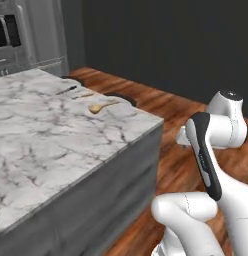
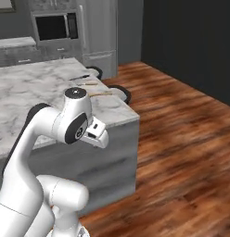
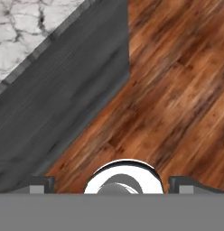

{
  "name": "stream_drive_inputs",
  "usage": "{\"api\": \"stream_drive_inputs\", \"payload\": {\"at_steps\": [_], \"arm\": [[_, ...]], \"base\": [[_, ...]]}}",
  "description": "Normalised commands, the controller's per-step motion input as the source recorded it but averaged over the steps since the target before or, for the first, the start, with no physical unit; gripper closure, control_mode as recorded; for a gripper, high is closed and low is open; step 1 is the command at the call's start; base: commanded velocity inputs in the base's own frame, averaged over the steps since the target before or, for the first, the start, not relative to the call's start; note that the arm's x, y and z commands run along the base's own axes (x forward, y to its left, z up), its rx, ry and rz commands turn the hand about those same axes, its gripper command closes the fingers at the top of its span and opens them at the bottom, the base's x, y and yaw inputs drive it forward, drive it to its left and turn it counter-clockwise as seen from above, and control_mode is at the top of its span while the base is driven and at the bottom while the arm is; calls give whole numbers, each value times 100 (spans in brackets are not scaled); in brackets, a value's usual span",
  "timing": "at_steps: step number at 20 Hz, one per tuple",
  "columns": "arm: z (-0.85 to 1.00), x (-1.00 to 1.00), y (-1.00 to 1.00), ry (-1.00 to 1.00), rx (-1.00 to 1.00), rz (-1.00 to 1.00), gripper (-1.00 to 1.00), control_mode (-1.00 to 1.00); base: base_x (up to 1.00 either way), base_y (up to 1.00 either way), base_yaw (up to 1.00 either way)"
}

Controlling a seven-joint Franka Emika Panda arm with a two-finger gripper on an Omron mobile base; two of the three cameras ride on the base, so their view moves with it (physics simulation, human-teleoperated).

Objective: Pick up the metallic utensils from the counter and place them in the open drawer. Make sure not to pick up any wooden utensils.

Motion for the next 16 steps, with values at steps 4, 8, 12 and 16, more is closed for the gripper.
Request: {"api": "stream_drive_inputs", "payload": {"at_steps": [4, 8, 12, 16], "arm": [[0, 0, 0, 0, 0, 0, -100, 100], [0, 0, 0, 0, 0, 0, -100, 100], [0, 0, 0, 0, 0, 0, -100, 100], [0, 0, 0, 0, 0, 0, -100, 100]], "base": [[79, -100, 45], [76, -100, 44], [64, -100, 37], [60, -100, 36]]}}
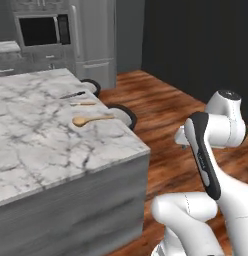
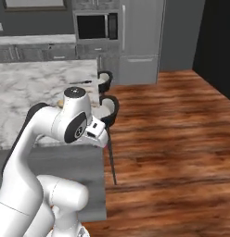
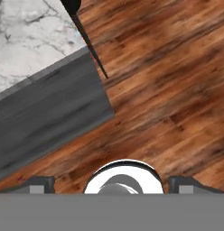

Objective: Pick up the metallic utensils from the counter and place them in the open drawer. Make sure not to pick up any wooden utensils.

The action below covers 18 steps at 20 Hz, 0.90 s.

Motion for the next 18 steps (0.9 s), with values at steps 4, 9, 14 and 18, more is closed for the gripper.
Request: {"api": "stream_drive_inputs", "payload": {"at_steps": [4, 9, 14, 18], "arm": [[0, 0, 0, 0, 0, 0, -100, 100], [0, 0, 0, 0, 0, 0, -100, 100], [0, 0, 0, 0, 0, 0, -100, 100], [0, 0, 0, 0, 0, 0, -100, 100]], "base": [[66, -100, 39], [72, -100, 42], [70, -100, 47], [79, -100, 53]]}}
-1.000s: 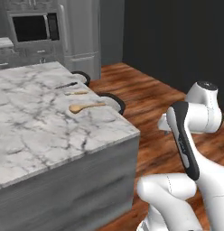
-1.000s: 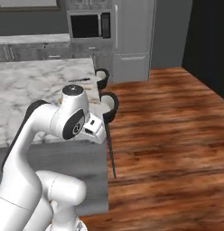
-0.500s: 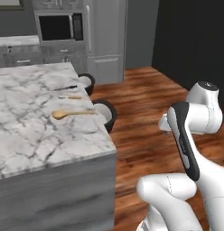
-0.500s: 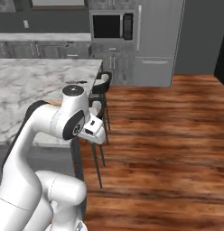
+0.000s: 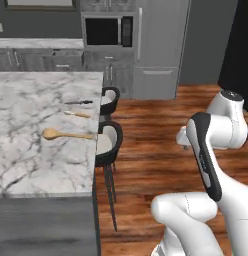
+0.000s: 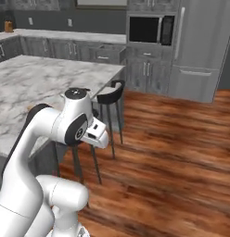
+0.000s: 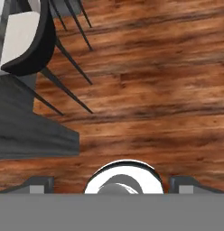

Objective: Pick up the metallic utensils from the counter and place them in the open drawer. Make sure not to pick up any wooden utensils.

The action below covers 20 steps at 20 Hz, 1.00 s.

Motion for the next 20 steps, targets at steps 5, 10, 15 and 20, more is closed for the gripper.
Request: {"api": "stream_drive_inputs", "payload": {"at_steps": [5, 10, 15, 20], "arm": [[0, 0, 0, 0, 0, 0, -100, 100], [0, 0, 0, 0, 0, 0, -100, 100], [0, 0, 0, 0, 0, 0, -100, 100], [0, 0, 0, 0, 0, 0, -100, 100]], "base": [[75, -100, 57], [69, -100, 58], [64, -100, 56], [52, -100, 52]]}}
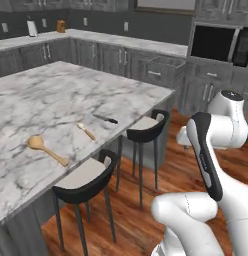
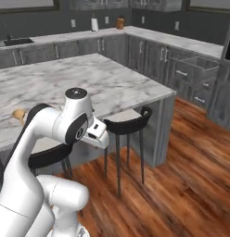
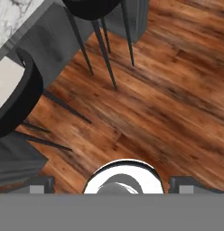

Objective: Pick up the metallic utensils from the counter and place them in the open drawer. Make sure not to pick up any wooden utensils.

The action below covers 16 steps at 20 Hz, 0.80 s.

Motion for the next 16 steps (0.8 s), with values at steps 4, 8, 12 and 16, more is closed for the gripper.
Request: {"api": "stream_drive_inputs", "payload": {"at_steps": [4, 8, 12, 16], "arm": [[0, 0, 0, 0, 0, 0, -100, 100], [0, 0, 0, 0, 0, 0, -100, 100], [0, 0, 0, 0, 0, 0, -100, 100], [0, 0, 0, 0, 0, 0, -100, 100]], "base": [[49, -72, 44], [53, -32, 34], [50, -39, 37], [44, -42, 40]]}}
